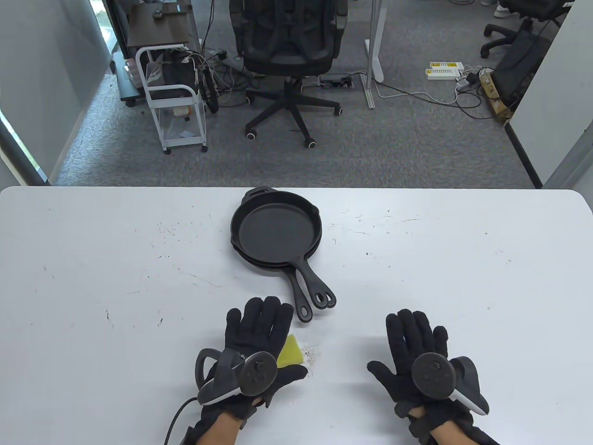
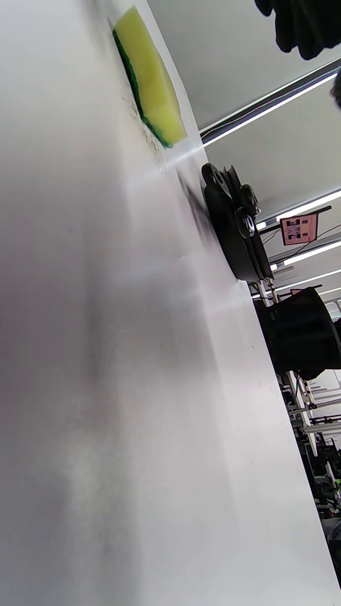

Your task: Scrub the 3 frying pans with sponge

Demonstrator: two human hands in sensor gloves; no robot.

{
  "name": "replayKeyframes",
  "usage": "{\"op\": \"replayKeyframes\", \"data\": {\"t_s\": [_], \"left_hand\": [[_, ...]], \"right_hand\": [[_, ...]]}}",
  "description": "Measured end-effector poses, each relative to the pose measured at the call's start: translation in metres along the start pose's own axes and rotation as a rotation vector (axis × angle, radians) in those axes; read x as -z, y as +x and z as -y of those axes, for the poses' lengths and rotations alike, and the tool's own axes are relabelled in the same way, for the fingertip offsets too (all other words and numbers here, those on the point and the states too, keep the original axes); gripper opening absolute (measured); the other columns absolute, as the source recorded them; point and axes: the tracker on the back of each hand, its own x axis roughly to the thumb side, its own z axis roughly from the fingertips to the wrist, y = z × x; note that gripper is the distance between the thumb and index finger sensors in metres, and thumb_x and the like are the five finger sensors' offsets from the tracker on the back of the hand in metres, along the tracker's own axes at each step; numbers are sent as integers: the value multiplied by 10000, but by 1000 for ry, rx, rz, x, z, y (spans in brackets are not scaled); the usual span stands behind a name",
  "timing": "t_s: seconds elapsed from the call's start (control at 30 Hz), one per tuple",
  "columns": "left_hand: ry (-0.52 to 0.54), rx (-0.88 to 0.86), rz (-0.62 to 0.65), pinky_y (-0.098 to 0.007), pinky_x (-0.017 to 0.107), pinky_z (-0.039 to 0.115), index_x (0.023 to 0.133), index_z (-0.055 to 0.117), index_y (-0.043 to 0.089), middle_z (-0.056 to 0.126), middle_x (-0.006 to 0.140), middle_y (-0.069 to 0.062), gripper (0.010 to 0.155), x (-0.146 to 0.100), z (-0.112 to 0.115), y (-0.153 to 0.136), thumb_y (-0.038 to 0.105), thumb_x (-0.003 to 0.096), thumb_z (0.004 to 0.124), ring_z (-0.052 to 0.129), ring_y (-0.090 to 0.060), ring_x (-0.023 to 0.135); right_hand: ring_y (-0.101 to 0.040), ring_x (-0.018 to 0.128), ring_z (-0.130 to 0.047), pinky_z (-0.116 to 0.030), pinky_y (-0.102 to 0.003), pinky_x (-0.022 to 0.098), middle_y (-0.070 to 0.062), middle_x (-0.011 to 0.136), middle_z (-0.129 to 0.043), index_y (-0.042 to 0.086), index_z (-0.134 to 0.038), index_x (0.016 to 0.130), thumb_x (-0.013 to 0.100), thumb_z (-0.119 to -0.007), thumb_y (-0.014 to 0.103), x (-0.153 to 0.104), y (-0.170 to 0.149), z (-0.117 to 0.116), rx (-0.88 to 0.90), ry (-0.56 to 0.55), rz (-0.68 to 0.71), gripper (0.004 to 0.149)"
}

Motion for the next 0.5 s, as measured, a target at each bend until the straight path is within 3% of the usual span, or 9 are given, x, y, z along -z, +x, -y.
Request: {"op": "replayKeyframes", "data": {"t_s": [0.5], "left_hand": [[-9,-8,-8,-738,806,202,1267,99,271,94,1332,-100,1140,0,1,0,802,498,752,158,-474,1209]], "right_hand": [[-351,1117,-121,-91,-649,718,-19,1203,-127,389,-125,1083,456,-632,732,1,0,-1,-8,25,-14,877]]}}
